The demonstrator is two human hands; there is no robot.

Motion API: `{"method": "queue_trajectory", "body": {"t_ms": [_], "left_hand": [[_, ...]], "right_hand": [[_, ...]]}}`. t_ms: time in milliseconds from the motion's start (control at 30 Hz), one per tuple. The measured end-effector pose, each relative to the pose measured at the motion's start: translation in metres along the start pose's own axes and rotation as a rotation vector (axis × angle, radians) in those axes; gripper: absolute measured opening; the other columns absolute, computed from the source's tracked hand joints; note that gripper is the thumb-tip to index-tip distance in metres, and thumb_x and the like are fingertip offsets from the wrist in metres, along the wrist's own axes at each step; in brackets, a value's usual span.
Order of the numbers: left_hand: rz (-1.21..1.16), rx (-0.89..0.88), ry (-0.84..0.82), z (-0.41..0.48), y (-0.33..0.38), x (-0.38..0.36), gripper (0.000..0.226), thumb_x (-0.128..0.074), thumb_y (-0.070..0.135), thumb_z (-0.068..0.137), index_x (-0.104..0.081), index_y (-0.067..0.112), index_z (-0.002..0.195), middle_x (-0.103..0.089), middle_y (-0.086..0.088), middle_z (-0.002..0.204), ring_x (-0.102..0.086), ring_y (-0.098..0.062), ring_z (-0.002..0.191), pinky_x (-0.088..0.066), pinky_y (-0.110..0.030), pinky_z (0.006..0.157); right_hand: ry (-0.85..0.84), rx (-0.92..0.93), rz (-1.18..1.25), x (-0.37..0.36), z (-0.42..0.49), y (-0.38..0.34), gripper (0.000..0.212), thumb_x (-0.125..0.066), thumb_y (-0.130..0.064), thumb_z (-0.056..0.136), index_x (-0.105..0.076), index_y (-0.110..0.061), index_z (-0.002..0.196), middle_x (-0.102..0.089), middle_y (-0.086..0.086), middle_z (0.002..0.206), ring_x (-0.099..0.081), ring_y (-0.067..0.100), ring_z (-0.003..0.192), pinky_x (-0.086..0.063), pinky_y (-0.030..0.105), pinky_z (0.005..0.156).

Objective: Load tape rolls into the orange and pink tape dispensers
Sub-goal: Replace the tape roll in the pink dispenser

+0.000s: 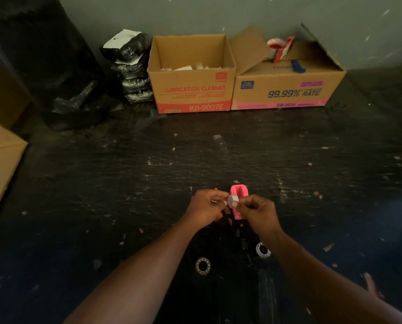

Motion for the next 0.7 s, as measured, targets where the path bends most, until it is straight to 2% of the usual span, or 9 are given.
{"method": "queue_trajectory", "body": {"t_ms": [100,167,233,300,467,600,700], "left_hand": [[-0.082,0.055,0.0,-0.001,-0.004,0.0,0.027,-0.067,0.008,0.094,-0.075,0.027,0.112,-0.076,0.003,0.112,-0.072,-0.012,0.098,-0.06,-0.024,0.078],[-0.143,0.076,-0.004,-0.001,-0.008,-0.001,0.031,-0.069,0.007,0.092,-0.077,0.036,0.096,-0.078,0.001,0.104,-0.074,-0.021,0.101,-0.062,-0.039,0.09],[-0.175,0.081,-0.002,-0.001,-0.011,-0.001,0.034,-0.071,0.007,0.091,-0.076,0.039,0.084,-0.079,-0.001,0.099,-0.075,-0.026,0.1,-0.061,-0.047,0.092],[-0.195,0.074,-0.003,-0.002,-0.012,-0.001,0.031,-0.072,0.009,0.091,-0.075,0.039,0.085,-0.078,-0.003,0.101,-0.075,-0.026,0.098,-0.061,-0.049,0.092],[-0.206,0.081,-0.006,-0.004,-0.01,-0.001,0.023,-0.074,0.014,0.091,-0.075,0.035,0.101,-0.076,0.001,0.11,-0.075,-0.016,0.098,-0.062,-0.042,0.09],[-0.22,0.1,0.006,-0.004,-0.01,-0.001,0.023,-0.074,0.012,0.09,-0.076,0.02,0.111,-0.077,-0.004,0.104,-0.075,-0.016,0.088,-0.063,-0.043,0.088],[-0.199,0.1,0.002,-0.006,-0.008,-0.003,0.021,-0.075,0.014,0.09,-0.076,0.022,0.109,-0.077,-0.002,0.103,-0.076,-0.018,0.095,-0.063,-0.043,0.089]], "right_hand": [[-0.042,-0.035,0.024,0.001,0.002,0.002,0.011,-0.077,-0.01,0.088,-0.079,-0.017,0.079,-0.08,0.009,0.092,-0.075,0.029,0.091,-0.063,0.046,0.086],[-0.08,-0.049,0.064,0.001,0.004,0.002,0.02,-0.074,-0.008,0.09,-0.08,-0.02,0.075,-0.079,0.01,0.096,-0.075,0.028,0.092,-0.062,0.041,0.081],[-0.107,-0.07,0.111,0.001,0.005,0.002,0.026,-0.072,-0.005,0.091,-0.079,-0.021,0.072,-0.078,0.01,0.095,-0.074,0.025,0.091,-0.059,0.037,0.077],[-0.117,-0.098,0.145,0.001,0.007,0.001,0.024,-0.071,-0.003,0.091,-0.077,-0.018,0.074,-0.079,0.009,0.093,-0.074,0.025,0.091,-0.059,0.037,0.077],[-0.135,-0.134,0.161,0.002,0.01,-0.001,0.008,-0.071,-0.003,0.091,-0.077,-0.008,0.09,-0.079,0.014,0.105,-0.076,0.03,0.101,-0.061,0.046,0.092],[-0.141,-0.147,0.179,0.002,0.009,0.0,0.009,-0.072,-0.003,0.089,-0.078,-0.009,0.09,-0.079,0.012,0.106,-0.076,0.029,0.102,-0.061,0.046,0.092],[-0.149,-0.148,0.205,0.003,0.008,-0.001,0.01,-0.072,0.0,0.089,-0.075,-0.009,0.092,-0.078,0.014,0.109,-0.075,0.028,0.102,-0.06,0.041,0.087]]}}
Point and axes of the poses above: each hand's wrist, its own z-axis towards the middle knuckle, its own x-axis out of the back of the hand, y = z × x, the point moved 1 cm from there along z, towards the middle knuckle
